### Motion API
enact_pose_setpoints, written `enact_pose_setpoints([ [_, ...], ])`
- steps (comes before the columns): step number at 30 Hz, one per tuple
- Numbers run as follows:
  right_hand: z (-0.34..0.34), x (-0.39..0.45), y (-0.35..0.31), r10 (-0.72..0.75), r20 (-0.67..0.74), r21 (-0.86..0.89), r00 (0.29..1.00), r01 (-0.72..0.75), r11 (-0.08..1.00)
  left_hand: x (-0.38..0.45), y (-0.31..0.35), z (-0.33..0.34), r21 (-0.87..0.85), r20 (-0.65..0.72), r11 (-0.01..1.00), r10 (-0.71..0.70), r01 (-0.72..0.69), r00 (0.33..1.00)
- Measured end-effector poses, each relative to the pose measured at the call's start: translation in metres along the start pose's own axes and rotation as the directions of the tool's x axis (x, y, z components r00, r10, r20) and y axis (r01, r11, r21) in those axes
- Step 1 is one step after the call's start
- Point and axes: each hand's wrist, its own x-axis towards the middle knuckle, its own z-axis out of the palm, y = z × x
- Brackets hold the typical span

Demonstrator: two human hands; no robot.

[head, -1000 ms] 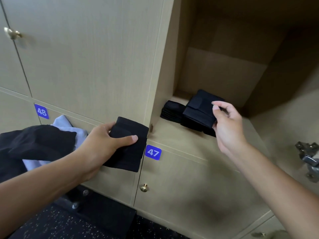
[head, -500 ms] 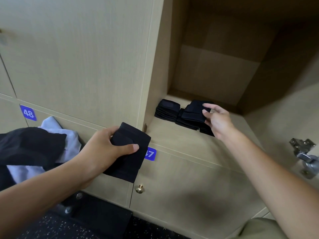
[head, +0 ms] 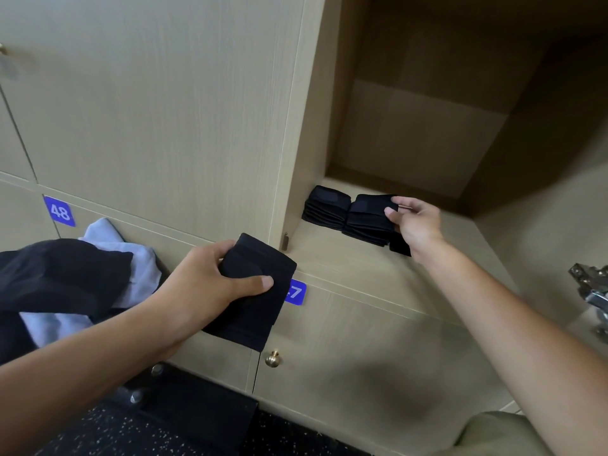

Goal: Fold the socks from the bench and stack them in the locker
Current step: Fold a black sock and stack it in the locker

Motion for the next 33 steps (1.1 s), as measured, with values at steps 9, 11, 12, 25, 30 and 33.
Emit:
enact_pose_setpoints([
  [9, 0.002, 0.004, 0.002, -0.034, -0.041, -0.068, 0.999, 0.031, 0.997, -0.002, 0.001, -0.002, 0.025, 0.005, 1.0, -0.01, 0.01, 1.0],
  [11, 0.003, 0.005, 0.003, -0.101, -0.052, -0.183, 0.994, 0.09, 0.979, -0.002, 0.001, -0.003, 0.035, 0.005, 0.999, -0.014, 0.014, 1.0],
  [12, 0.003, 0.006, 0.004, -0.131, -0.044, -0.259, 0.99, 0.115, 0.959, -0.002, 0.001, -0.003, 0.041, 0.005, 0.999, -0.017, 0.017, 1.0],
  [25, 0.009, -0.041, -0.005, -0.352, 0.109, -0.674, 0.93, 0.329, 0.661, -0.003, 0.001, -0.008, -0.07, 0.028, 0.994, -0.086, 0.088, 0.996],
  [30, 0.019, -0.09, -0.028, -0.311, 0.278, -0.4, 0.909, 0.403, 0.823, -0.004, 0.004, -0.007, -0.223, 0.083, 0.965, -0.123, 0.138, 0.989],
  [33, 0.025, -0.131, -0.043, -0.16, 0.465, -0.307, 0.871, 0.328, 0.893, -0.003, 0.006, -0.006, -0.31, 0.129, 0.939, -0.115, 0.15, 0.985],
])
